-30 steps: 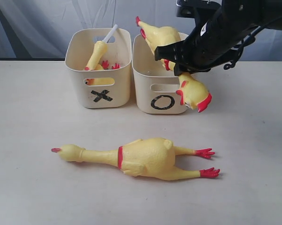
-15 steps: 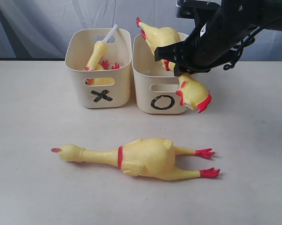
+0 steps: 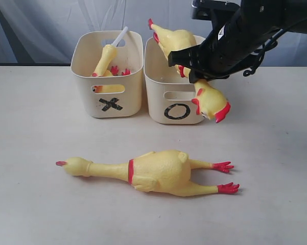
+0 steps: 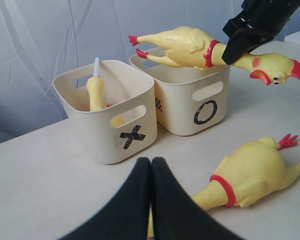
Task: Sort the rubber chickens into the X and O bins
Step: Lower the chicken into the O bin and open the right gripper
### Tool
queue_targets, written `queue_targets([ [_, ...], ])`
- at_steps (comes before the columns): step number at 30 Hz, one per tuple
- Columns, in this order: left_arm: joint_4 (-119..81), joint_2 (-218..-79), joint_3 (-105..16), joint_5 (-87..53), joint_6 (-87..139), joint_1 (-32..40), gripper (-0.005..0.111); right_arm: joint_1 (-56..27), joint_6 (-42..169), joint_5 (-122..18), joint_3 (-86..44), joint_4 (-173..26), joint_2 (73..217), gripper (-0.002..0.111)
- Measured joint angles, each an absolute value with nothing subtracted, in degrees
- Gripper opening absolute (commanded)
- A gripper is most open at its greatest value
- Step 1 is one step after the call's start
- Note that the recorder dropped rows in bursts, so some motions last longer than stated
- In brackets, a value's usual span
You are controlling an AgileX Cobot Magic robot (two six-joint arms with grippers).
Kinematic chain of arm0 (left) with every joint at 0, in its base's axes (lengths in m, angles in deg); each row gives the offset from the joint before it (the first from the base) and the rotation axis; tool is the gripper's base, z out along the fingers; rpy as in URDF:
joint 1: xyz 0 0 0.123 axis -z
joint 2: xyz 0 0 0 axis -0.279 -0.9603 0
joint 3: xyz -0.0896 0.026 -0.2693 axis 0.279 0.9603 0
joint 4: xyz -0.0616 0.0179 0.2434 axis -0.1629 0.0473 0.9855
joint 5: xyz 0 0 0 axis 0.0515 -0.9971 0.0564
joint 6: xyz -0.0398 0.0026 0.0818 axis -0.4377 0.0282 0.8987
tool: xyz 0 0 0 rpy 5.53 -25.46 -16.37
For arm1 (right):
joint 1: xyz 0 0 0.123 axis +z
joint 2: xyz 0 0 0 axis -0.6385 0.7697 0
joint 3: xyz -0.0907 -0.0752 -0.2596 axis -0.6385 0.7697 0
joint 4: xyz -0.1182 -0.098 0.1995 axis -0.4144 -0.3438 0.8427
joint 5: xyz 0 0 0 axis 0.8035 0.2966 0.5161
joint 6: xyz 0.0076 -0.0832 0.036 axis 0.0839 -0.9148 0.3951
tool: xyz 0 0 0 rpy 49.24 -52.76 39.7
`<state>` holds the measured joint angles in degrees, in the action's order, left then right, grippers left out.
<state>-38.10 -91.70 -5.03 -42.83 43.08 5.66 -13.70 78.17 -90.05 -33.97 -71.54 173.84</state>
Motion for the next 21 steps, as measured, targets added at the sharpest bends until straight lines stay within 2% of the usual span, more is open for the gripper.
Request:
queue_targets([
  [15,-38.1,-91.7,-5.0,-42.8,43.1,5.7,0.000,-13.7,78.2,-89.4,-34.0,-71.5,173.8,0.029],
  [16,-38.1,-91.7,-5.0,-42.8,43.1,5.7,0.000,-13.7,78.2,-89.4,-34.0,-71.5,173.8,0.030],
  [19,-38.1,-91.7,-5.0,-42.8,43.1,5.7,0.000,-13.7,78.2,-88.2,-34.0,-71.5,173.6,0.052],
  [21,-38.0,-91.7,-5.0,-42.8,43.1,5.7,0.000,-13.7,78.2,-86.4,-34.2,-71.4,172.6,0.056],
])
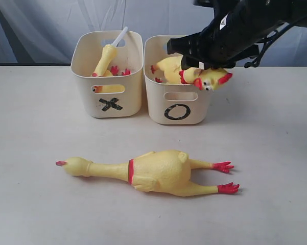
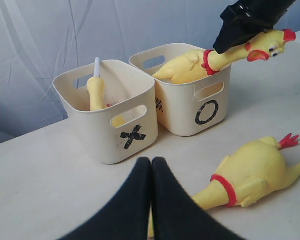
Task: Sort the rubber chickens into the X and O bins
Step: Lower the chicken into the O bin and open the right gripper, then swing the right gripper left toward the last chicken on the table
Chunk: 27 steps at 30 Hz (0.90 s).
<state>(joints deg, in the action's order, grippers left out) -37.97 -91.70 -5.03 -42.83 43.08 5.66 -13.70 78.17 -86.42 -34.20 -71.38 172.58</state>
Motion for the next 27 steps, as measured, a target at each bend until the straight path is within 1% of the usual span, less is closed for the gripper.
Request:
queue_targets([
  [8,-38.0,-91.7,-5.0,-42.8,43.1,5.7,0.000,-13.7,78.2,-85.8,-34.3,-71.4,170.5,0.056],
  [19,-37.7,-91.7,-5.0,-42.8,43.1,5.7,0.000,-13.7,76.5,-83.4,-34.3,-73.5,161.2,0.056],
  [21,-37.7,-91.7,-5.0,-42.8,43.1,5.7,0.000,-13.7,71.5,-85.0,-34.3,-71.0,159.7,0.056],
  [25,-37.7,-91.7,-5.0,-42.8,43.1,5.7,0.000,-13.5,52.6,-91.3,-34.3,-60.9,158.1,0.056],
  [27,-37.7,-91.7,-5.0,-42.8,43.1,5.7,0.000,-12.1,44.3,-93.9,-34.3,-57.7,157.6,0.056],
])
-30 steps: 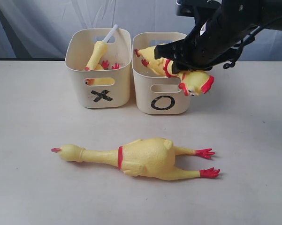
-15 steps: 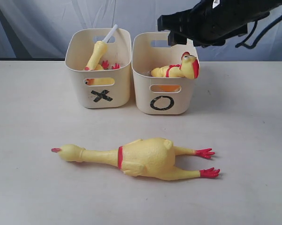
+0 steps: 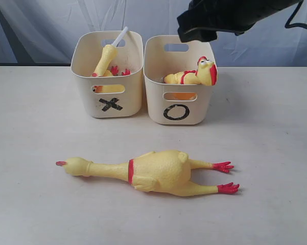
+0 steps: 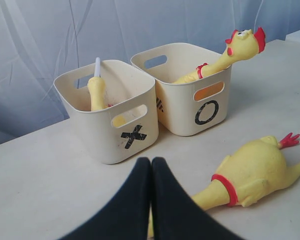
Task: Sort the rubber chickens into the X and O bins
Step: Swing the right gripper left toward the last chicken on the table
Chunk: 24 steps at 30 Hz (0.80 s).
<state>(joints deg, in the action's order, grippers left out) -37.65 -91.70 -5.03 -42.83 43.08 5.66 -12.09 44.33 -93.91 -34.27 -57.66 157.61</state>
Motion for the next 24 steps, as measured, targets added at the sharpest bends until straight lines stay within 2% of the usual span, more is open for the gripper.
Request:
queue_targets([
  [13,-37.7,-91.7,-5.0,-42.8,43.1,5.7,0.000,-1.2,31.4,-95.7,-34.3,-55.1,158.0,0.056],
  [24,-37.7,-91.7,-5.0,-42.8,43.1,5.7,0.000,6.6,30.2,-94.2,-34.3,-55.1,168.4,0.056],
])
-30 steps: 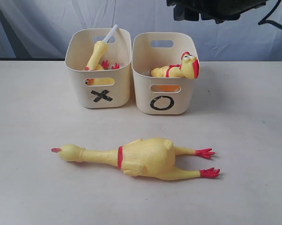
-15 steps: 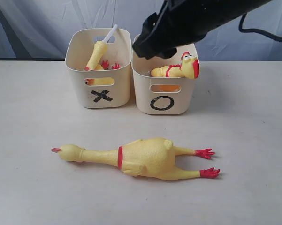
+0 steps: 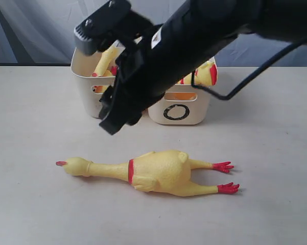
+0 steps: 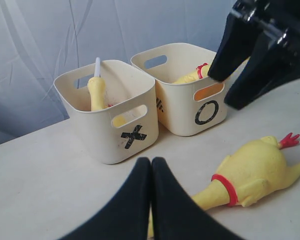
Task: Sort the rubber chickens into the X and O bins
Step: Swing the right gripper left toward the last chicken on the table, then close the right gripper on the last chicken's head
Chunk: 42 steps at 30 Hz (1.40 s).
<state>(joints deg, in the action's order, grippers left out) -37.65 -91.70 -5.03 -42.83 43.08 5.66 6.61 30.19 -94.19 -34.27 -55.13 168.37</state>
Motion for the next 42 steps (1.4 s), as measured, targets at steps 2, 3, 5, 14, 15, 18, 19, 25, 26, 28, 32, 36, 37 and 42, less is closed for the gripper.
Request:
queue_targets([
  [2,-37.7,-91.7,-5.0,-42.8,43.1,5.7,0.000,7.9,29.4,-93.0,-34.3,-55.1,170.5,0.056],
  [3,-37.7,-91.7,-5.0,-42.8,43.1,5.7,0.000,8.6,29.0,-92.3,-34.3,-55.5,171.7,0.056],
  [5,-37.7,-91.7,-5.0,-42.8,43.1,5.7,0.000,9.8,28.6,-90.7,-34.3,-56.1,173.6,0.056],
  [14,-37.7,-91.7,-5.0,-42.8,43.1,5.7,0.000,14.9,27.9,-82.3,-34.3,-60.5,182.1,0.056],
  [15,-37.7,-91.7,-5.0,-42.8,43.1,5.7,0.000,15.3,27.9,-81.5,-34.3,-60.9,183.1,0.056],
  [18,-37.7,-91.7,-5.0,-42.8,43.1,5.7,0.000,15.8,27.9,-79.9,-34.3,-61.5,185.7,0.056],
  [19,-37.7,-91.7,-5.0,-42.8,43.1,5.7,0.000,15.8,27.9,-79.8,-34.3,-61.8,186.4,0.056],
  [25,-37.7,-91.7,-5.0,-42.8,43.1,5.7,0.000,15.8,27.8,-78.5,-34.3,-62.8,189.9,0.056],
  [26,-37.7,-91.7,-5.0,-42.8,43.1,5.7,0.000,15.8,27.8,-77.9,-34.3,-62.8,190.3,0.056],
  [28,-37.7,-91.7,-5.0,-42.8,43.1,5.7,0.000,15.8,27.8,-76.6,-34.3,-62.9,190.9,0.056],
  [32,-37.7,-91.7,-5.0,-42.8,43.1,5.7,0.000,15.8,27.8,-74.6,-34.3,-63.0,192.0,0.056],
  [36,-37.7,-91.7,-5.0,-42.8,43.1,5.7,0.000,15.8,27.8,-72.3,-34.3,-63.0,192.9,0.056],
  [37,-37.7,-91.7,-5.0,-42.8,43.1,5.7,0.000,15.8,27.8,-71.8,-34.3,-63.0,193.0,0.056],
  [42,-37.7,-91.7,-5.0,-42.8,43.1,5.7,0.000,15.8,27.8,-70.1,-34.3,-64.3,193.9,0.056],
])
